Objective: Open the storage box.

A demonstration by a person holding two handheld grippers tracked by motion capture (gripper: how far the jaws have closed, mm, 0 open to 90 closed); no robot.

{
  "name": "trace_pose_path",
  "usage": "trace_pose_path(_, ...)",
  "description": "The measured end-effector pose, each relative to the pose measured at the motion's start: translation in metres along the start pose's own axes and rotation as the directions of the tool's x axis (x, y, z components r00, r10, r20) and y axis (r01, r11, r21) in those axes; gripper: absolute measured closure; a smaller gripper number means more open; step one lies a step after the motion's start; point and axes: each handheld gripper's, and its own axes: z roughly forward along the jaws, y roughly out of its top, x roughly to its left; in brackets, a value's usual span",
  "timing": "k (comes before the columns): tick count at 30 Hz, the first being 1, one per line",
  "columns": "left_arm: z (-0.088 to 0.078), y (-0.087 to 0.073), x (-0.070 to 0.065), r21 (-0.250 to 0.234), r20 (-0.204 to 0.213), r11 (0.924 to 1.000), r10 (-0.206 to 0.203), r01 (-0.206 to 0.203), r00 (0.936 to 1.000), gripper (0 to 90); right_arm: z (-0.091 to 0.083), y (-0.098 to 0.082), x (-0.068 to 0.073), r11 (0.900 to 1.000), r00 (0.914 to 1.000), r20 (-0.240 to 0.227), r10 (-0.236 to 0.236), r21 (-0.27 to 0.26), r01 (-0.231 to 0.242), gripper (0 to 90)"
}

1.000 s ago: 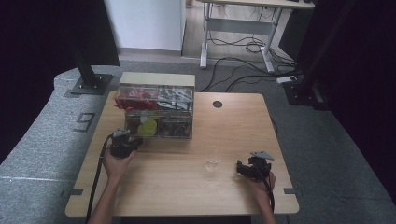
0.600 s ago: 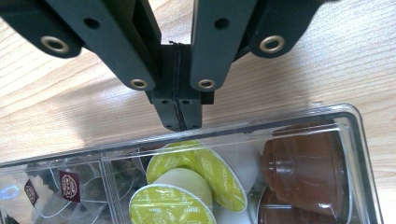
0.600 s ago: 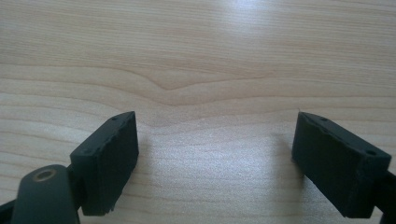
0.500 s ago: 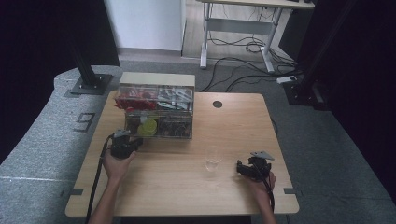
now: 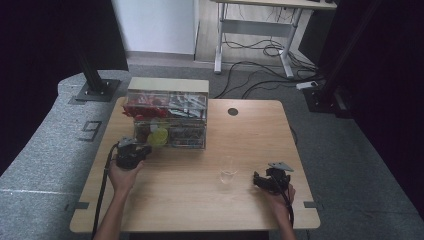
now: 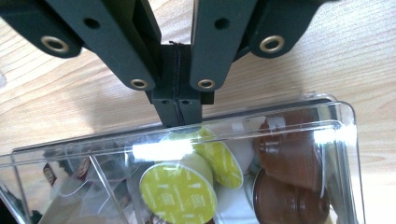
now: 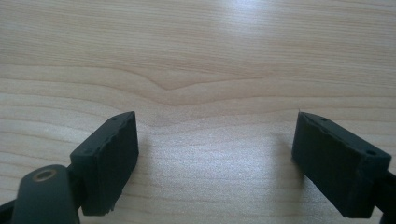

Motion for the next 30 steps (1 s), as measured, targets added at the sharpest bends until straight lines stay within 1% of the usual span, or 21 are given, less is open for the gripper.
trace_pose_path(6, 0.0, 0.006, -0.005, -0.016, 0.001, 0.9999, 0.007, -0.007, 1.0, 90.0, 0.0, 0.0, 0.0, 1.0, 1.0, 0.0, 0.0, 0.0, 0.0, 15.2)
trace_pose_path(12, -0.001, 0.012, -0.006, -0.014, 0.008, 0.9998, 0.011, -0.011, 0.9999, 90.0, 0.0, 0.0, 0.0, 1.0, 1.0, 0.003, 0.001, 0.001, -0.001, 15.3)
trace_pose_path(16, -0.006, 0.02, -0.008, -0.027, 0.014, 0.9996, 0.01, -0.01, 0.9998, 90.0, 0.0, 0.0, 0.0, 1.0, 1.0, 0.003, 0.0, 0.001, 0.0, 15.3)
trace_pose_path(18, -0.008, 0.025, -0.009, -0.036, 0.009, 0.9992, 0.016, -0.016, 0.9998, 90.0, 0.0, 0.0, 0.0, 1.0, 1.0, 0.002, 0.0, 0.0, 0.0, 15.3)
trace_pose_path(22, -0.011, 0.034, -0.011, -0.039, 0.01, 0.999, 0.023, -0.023, 0.9997, 90.0, 0.0, 0.0, 0.0, 1.0, 1.0, 0.001, 0.001, 0.0, -0.001, 15.3)
trace_pose_path(26, -0.013, 0.039, -0.011, -0.032, 0.013, 0.9992, 0.025, -0.024, 0.9996, 90.0, 0.0, 0.0, 0.0, 1.0, 1.0, 0.001, 0.002, 0.0, -0.002, 15.3)
trace_pose_path(30, -0.015, 0.043, -0.011, -0.036, 0.009, 0.9991, 0.024, -0.024, 0.9997, 90.0, 0.0, 0.0, 0.0, 1.0, 1.0, 0.001, 0.001, -0.001, -0.001, 15.3)
